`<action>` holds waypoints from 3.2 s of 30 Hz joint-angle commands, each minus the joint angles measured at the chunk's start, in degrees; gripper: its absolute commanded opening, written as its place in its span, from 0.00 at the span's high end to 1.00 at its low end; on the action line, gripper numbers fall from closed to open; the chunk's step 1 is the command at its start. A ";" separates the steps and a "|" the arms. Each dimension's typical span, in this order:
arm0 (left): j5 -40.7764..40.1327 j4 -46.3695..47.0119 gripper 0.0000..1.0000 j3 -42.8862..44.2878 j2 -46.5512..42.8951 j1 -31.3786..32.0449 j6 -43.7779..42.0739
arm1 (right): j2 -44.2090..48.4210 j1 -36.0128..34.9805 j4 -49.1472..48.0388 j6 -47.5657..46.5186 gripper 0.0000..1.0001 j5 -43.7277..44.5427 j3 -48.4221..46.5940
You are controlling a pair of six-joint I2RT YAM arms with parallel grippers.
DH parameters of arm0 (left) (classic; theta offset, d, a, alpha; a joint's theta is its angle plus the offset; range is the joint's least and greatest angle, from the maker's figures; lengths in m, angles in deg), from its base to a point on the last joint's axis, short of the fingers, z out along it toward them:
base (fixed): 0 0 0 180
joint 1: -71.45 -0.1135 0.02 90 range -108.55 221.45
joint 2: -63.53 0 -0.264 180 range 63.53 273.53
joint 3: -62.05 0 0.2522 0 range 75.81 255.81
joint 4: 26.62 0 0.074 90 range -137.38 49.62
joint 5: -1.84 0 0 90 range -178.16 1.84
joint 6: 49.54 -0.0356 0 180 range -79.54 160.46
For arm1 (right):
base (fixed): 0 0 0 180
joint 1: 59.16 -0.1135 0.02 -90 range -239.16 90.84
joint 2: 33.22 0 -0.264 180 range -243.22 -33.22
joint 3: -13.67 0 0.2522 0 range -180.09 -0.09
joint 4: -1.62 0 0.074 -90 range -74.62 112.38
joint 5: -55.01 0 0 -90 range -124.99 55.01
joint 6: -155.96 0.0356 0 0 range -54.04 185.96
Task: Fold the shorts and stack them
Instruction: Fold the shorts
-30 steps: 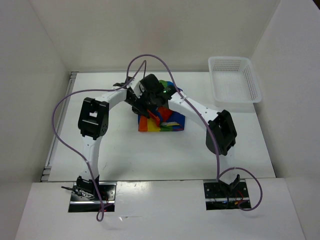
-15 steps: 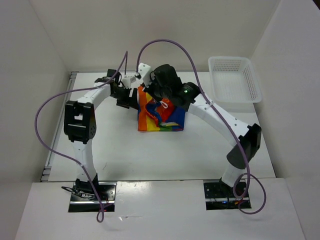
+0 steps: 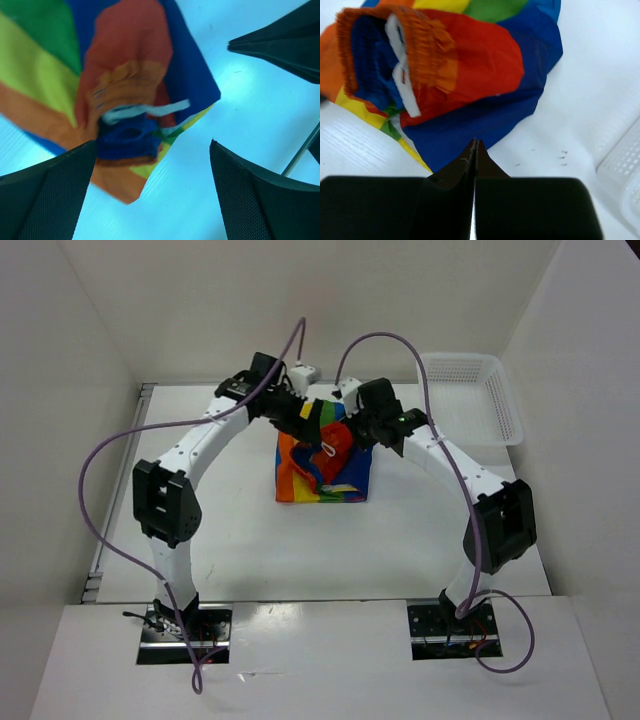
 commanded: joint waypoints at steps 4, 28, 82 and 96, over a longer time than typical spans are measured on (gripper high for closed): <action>-3.91 -0.73 0.01 6.11 7.58 4.41 -0.23 | 4.88 2.99 -4.02 2.78 1.00 -9.32 6.72; -17.02 4.80 0.20 12.00 20.68 1.16 -0.23 | -7.32 2.39 -15.71 6.92 1.00 -16.29 13.50; -14.02 5.50 0.10 -16.65 4.24 -4.03 -0.23 | -9.61 2.03 -18.09 19.30 0.67 -12.33 10.42; -1.82 4.21 0.14 -16.31 -2.08 -5.25 -0.23 | -9.62 4.58 -22.22 27.31 0.58 -19.46 17.71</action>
